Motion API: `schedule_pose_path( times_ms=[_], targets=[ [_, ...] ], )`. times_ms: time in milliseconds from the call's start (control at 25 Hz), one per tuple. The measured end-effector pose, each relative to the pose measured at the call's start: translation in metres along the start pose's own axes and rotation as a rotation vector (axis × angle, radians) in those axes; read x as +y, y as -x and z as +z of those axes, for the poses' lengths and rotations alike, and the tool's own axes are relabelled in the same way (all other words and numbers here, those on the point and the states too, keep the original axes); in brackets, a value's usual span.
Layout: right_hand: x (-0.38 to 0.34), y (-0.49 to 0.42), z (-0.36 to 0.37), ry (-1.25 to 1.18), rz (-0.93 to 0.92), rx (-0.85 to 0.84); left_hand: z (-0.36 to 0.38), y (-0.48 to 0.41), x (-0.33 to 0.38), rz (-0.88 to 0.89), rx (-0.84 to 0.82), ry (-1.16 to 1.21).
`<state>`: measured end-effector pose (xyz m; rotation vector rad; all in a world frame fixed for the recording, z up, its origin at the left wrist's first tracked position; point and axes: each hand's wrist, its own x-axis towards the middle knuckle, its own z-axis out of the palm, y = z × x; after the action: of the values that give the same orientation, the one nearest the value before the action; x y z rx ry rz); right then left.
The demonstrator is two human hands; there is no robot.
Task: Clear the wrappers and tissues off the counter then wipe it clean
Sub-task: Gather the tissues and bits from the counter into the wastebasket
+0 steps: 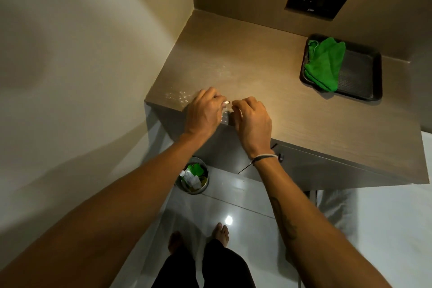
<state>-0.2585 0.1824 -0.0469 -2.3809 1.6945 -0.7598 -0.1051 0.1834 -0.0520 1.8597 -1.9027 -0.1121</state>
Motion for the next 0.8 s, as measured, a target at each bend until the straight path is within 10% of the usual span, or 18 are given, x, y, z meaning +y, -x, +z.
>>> schedule_pose_path(
  times_ms=[280, 480, 800],
  targets=[
    [-0.062, 0.104, 0.062, -0.142, -0.046, -0.139, -0.003, 0.152, -0.079, -0.304, 0.215, 0.026],
    [-0.045, 0.163, 0.177, -0.072, 0.047, -0.511, 0.082, 0.251, -0.135, -0.533, -0.115, 0.028],
    [0.031, 0.210, 0.399, -0.034, 0.176, -0.568, 0.310, 0.273, -0.221, -0.644, -0.366, 0.009]
  ],
)
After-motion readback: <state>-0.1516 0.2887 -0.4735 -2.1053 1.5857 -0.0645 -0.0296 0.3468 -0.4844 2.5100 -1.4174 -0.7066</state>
